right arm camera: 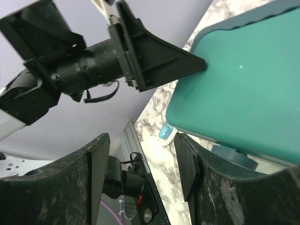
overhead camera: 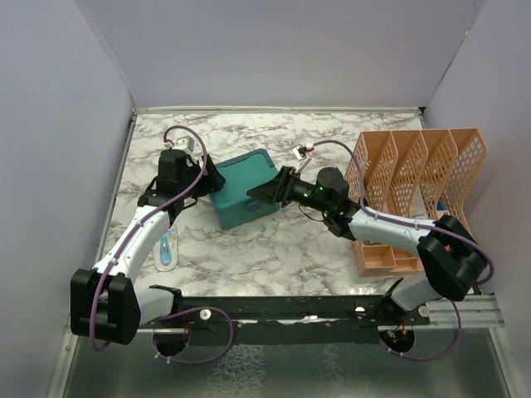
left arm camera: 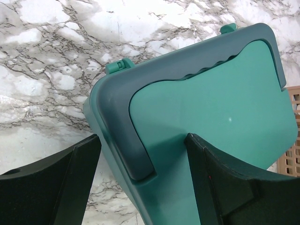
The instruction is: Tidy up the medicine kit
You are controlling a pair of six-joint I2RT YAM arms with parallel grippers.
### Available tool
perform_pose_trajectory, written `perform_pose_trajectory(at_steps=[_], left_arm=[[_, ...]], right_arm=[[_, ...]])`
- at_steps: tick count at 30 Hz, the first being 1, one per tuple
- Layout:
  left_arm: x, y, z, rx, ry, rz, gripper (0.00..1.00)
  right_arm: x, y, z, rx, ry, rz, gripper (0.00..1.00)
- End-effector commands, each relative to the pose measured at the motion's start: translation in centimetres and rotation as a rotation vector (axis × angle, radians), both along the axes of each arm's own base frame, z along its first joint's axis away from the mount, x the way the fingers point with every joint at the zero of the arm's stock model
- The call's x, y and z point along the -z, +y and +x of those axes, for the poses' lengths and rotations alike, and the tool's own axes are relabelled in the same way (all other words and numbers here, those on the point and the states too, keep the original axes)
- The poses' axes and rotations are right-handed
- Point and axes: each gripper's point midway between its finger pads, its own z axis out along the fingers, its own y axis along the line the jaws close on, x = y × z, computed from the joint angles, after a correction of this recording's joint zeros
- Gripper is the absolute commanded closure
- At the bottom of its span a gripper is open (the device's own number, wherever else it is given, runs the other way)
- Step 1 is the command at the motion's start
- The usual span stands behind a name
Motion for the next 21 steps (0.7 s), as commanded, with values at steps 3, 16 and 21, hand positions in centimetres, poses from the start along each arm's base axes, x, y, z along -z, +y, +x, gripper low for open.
perform_pose_trajectory(at_steps=[3, 16, 21], left_arm=[[0.9, 0.2, -1.0, 0.009, 0.066, 0.015, 0.24], [2.4, 0.9, -1.3, -0.014, 0.102, 0.055, 0.44], [2.5, 1.0, -1.3, -0.017, 0.107, 0.059, 0.48]], right_arm=[[2.6, -1.7, -0.7, 0.028, 0.012, -0.116, 0.43], [8.6, -1.4, 1.2, 0.100, 0.117, -0.333, 0.80], [8.4, -0.6, 2.2, 0.117, 0.127, -0.330, 0.86]])
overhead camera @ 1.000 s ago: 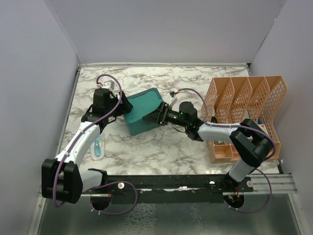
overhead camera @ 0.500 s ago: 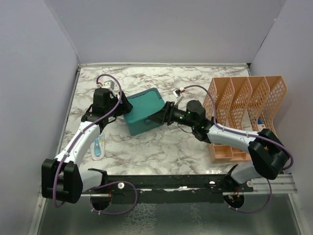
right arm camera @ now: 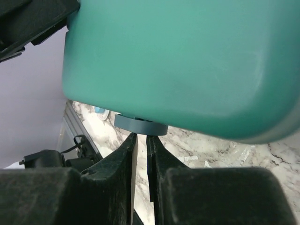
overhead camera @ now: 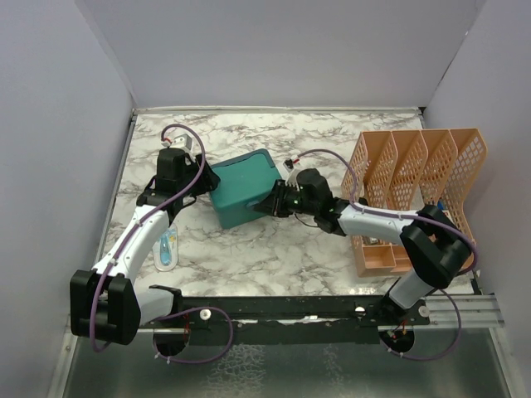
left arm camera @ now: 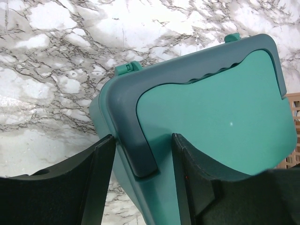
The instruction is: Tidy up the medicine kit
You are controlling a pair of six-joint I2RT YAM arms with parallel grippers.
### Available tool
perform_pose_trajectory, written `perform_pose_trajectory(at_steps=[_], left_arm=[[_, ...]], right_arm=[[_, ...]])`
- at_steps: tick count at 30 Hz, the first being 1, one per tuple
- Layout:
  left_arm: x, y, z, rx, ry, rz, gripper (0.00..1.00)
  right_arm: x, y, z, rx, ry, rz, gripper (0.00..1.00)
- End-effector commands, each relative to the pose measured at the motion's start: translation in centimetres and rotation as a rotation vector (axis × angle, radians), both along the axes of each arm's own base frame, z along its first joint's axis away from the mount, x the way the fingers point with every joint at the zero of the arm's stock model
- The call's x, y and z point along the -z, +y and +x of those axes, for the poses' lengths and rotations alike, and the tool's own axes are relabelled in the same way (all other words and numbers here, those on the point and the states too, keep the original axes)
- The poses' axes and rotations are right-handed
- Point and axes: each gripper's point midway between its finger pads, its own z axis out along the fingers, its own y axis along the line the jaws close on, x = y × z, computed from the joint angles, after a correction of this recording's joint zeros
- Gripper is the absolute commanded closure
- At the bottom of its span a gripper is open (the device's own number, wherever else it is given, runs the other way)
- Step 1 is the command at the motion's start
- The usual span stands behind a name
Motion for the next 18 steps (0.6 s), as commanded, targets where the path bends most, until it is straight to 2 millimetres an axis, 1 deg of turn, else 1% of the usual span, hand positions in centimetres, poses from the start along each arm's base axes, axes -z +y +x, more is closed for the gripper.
perform_pose_trajectory(at_steps=[1, 5, 12, 15, 18], left_arm=[[2.9, 0.7, -1.6, -0.002, 0.115, 0.059, 0.48], [3.0, 0.7, -1.7, 0.000, 0.117, 0.056, 0.48], [3.3, 0.3, -1.9, 0.016, 0.130, 0.039, 0.48], [3.5, 0.2, -2.0, 0.019, 0.135, 0.036, 0.48], [3.6, 0.1, -2.1, 0.023, 0.140, 0.031, 0.48]], right_arm=[[-1.3, 0.8, 1.8, 0.048, -0.030, -0.001, 0.86], [-2.0, 1.1, 2.4, 0.068, -0.021, 0.012, 0.87], [-2.1, 1.1, 3.8, 0.151, 0.023, -0.011, 0.88], [-2.2, 1.0, 4.6, 0.168, -0.008, -0.036, 0.88], [-2.3, 1.1, 5.1, 0.148, -0.084, -0.058, 0.88]])
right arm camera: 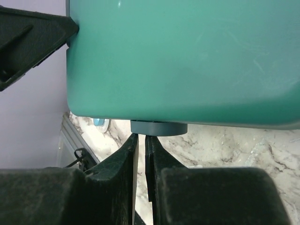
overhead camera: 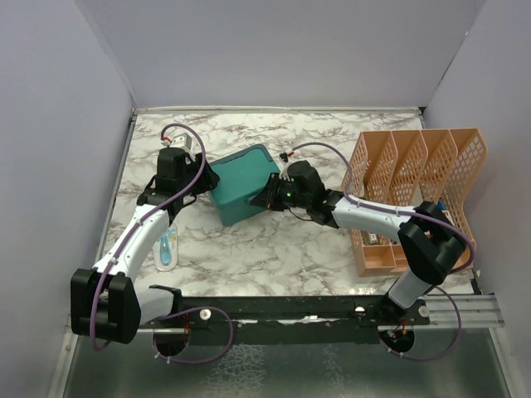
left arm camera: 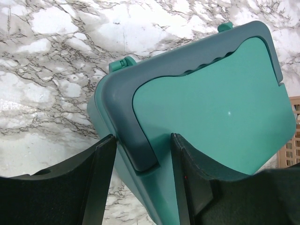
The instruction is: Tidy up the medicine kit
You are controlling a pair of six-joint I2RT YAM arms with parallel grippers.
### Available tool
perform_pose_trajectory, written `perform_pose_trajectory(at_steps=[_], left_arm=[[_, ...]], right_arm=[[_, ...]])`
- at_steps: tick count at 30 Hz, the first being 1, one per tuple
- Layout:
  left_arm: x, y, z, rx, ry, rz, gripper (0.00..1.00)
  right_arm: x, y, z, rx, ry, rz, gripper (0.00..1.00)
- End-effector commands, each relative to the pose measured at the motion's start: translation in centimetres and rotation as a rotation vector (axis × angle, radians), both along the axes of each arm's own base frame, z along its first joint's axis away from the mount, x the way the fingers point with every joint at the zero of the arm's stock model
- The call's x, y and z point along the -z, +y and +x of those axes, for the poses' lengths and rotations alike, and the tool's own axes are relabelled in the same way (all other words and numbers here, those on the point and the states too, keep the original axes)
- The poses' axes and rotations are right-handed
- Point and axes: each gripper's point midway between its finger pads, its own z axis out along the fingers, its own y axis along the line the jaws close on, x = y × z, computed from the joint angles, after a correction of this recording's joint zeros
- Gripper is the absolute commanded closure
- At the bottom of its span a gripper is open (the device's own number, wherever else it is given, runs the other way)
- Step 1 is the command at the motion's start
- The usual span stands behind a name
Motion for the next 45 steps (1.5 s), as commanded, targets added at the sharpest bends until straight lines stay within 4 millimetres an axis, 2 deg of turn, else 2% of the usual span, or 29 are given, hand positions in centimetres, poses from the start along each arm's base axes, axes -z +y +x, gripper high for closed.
perform_pose_trajectory(at_steps=[1, 8, 15, 23, 24, 28, 32, 36, 40, 45], left_arm=[[3.7, 0.0, -2.4, 0.029, 0.148, 0.029, 0.48], [3.9, -0.1, -2.3, 0.034, 0.153, 0.027, 0.48], [3.8, -0.1, -2.2, 0.034, 0.150, 0.029, 0.48], [3.1, -0.1, -1.7, 0.034, 0.133, 0.033, 0.47], [2.9, 0.0, -1.6, 0.030, 0.127, 0.038, 0.45], [1.1, 1.3, -1.2, -0.033, 0.078, 0.072, 0.28], [-2.4, 2.5, -1.2, -0.098, -0.031, 0.085, 0.15], [-6.2, 3.7, -2.0, -0.123, -0.159, 0.113, 0.01], [-10.3, 4.1, -4.2, -0.086, -0.348, 0.135, 0.01], [-13.5, 6.2, -7.0, -0.151, -0.463, 0.184, 0.01]], right_arm=[[-1.7, 0.1, 3.2, 0.052, -0.180, -0.021, 0.87], [-1.7, 0.7, 4.1, -0.027, -0.345, -0.071, 0.86], [-0.5, 0.5, 5.4, -0.048, -0.379, -0.188, 0.90], [-2.3, 1.5, 6.7, -0.052, -0.445, -0.186, 0.90], [-2.5, 1.6, 6.8, -0.054, -0.445, -0.185, 0.89], [-2.5, 1.1, 6.4, -0.068, -0.406, -0.226, 0.88], [-1.7, -2.1, 4.3, -0.061, -0.340, -0.330, 0.76], [-3.9, -6.3, 2.6, -0.011, -0.377, -0.413, 0.61], [-6.0, -10.5, 1.6, 0.088, -0.405, -0.489, 0.52], [-9.8, -15.1, 0.1, 0.219, -0.508, -0.488, 0.47]])
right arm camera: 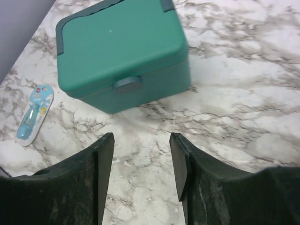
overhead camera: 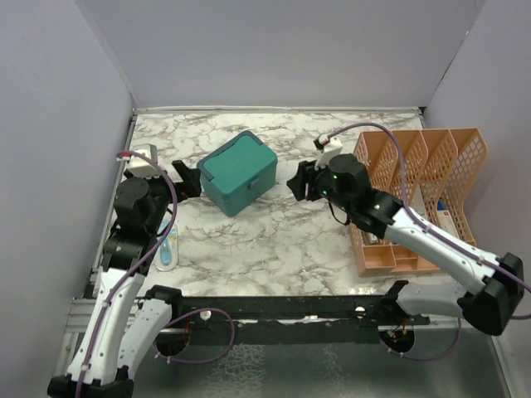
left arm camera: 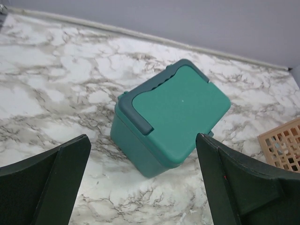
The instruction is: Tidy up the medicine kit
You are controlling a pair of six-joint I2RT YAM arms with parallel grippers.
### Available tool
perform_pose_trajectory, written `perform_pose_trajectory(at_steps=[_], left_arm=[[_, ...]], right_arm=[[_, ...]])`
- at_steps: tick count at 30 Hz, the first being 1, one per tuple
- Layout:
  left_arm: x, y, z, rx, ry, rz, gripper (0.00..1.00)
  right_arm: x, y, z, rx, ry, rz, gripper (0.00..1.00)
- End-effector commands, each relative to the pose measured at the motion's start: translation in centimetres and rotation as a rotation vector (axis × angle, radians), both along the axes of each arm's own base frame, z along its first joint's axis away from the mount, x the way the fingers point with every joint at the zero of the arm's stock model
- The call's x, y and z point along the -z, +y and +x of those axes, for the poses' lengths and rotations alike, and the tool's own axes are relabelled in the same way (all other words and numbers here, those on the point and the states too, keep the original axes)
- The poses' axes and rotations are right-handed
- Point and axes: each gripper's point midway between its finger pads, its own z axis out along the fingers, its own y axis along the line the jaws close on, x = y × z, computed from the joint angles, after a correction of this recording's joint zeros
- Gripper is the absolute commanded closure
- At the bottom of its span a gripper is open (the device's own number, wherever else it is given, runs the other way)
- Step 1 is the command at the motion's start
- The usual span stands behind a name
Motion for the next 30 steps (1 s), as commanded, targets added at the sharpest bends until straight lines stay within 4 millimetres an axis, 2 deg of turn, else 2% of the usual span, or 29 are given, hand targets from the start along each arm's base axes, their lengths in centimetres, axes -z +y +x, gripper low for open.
perform_pose_trajectory(at_steps=[1, 5, 13, 19, 23, 30], left_arm=[[-3.0, 1.9, -1.9, -0.050, -0.091, 0.084, 0.01], [-5.8, 1.2, -4.1, 0.027, -0.157, 0.108, 0.01], [-8.8, 1.5, -7.3, 0.046, -0.231, 0.106, 0.01], [-10.1, 2.2, -9.4, 0.020, -0.273, 0.091, 0.01], [-10.6, 2.2, -9.9, 0.024, -0.275, 0.077, 0.01], [-10.1, 2.1, -10.2, 0.026, -0.267, 0.069, 0.01]], right_arm=[[-1.5, -6.1, -1.2, 0.156, -0.091, -0.069, 0.43], [-4.9, -9.2, -3.4, 0.183, -0.170, -0.028, 0.40], [-7.3, -16.9, -6.2, 0.408, -0.211, -0.030, 0.38], [-10.7, -20.9, -9.5, 0.444, -0.298, 0.054, 0.37], [-12.1, -22.8, -11.5, 0.450, -0.321, 0.115, 0.36], [-11.9, -23.9, -12.7, 0.452, -0.334, 0.155, 0.36]])
